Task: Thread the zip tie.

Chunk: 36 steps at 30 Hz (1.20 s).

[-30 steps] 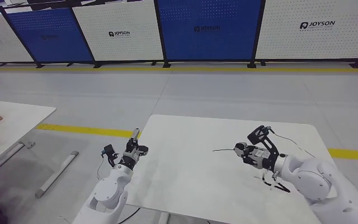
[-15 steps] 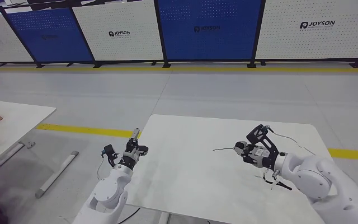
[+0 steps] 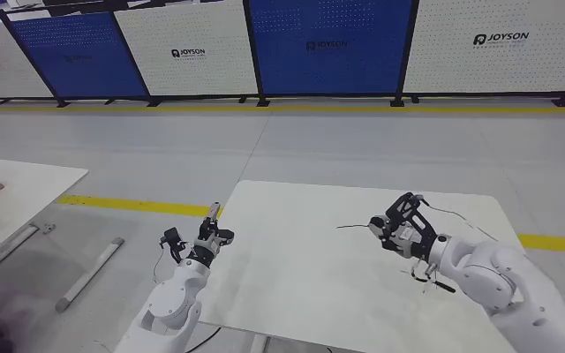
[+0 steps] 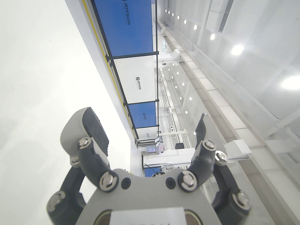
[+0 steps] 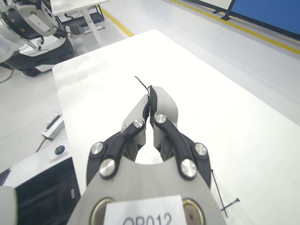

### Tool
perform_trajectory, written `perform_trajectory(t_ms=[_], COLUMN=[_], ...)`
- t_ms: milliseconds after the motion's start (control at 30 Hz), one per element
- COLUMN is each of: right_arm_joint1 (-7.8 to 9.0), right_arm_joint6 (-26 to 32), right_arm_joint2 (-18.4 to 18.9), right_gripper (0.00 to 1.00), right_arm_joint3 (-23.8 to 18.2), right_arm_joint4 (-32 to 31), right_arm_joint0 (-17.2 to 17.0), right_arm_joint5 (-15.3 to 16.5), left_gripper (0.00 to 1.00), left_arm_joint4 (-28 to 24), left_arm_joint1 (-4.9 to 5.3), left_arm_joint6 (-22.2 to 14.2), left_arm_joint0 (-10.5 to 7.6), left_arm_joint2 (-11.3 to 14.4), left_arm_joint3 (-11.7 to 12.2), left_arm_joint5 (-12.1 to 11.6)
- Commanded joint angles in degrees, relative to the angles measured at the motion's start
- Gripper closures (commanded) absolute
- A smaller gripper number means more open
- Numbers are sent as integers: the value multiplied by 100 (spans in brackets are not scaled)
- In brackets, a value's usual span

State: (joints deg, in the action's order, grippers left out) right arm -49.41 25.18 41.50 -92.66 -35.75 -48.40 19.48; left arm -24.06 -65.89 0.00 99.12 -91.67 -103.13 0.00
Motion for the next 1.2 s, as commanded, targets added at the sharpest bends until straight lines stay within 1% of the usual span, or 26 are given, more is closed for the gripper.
perform_trajectory(t_ms=[0,100,167,700,733,833,867,933,1033,1100,1167], right_arm_joint1=[36,107,153,153,150,148,150,156,198,255,310], right_arm_joint6=[-358,-880,-1116,-1116,-1178,-1588,-1768,-2007,-2413,-2754,-3011], right_arm_joint2=[-374,-992,-1429,-1429,-1415,-1427,-1502,-1629,-1965,-2220,-2420], right_gripper=[100,100,100,100,100,100,100,100,100,100,100], right_arm_joint3=[153,401,549,549,509,498,512,507,495,520,569], right_arm_joint4=[-242,-396,-225,-225,-297,-1012,-1228,-1450,-1988,-2185,-2224], right_arm_joint0=[214,565,835,835,816,800,777,800,927,1046,1175], right_arm_joint5=[0,0,0,0,0,0,0,0,0,0,0], left_gripper=[0,0,0,0,0,0,0,0,0,0,0], left_arm_joint4=[0,0,0,0,0,0,0,0,0,0,0], left_arm_joint1=[0,0,0,0,0,0,0,0,0,0,0], left_arm_joint6=[0,0,0,0,0,0,0,0,0,0,0], left_arm_joint0=[0,0,0,0,0,0,0,0,0,0,0], left_arm_joint2=[0,0,0,0,0,0,0,0,0,0,0], left_arm_joint3=[0,0,0,0,0,0,0,0,0,0,0], left_arm_joint5=[0,0,0,0,0,0,0,0,0,0,0])
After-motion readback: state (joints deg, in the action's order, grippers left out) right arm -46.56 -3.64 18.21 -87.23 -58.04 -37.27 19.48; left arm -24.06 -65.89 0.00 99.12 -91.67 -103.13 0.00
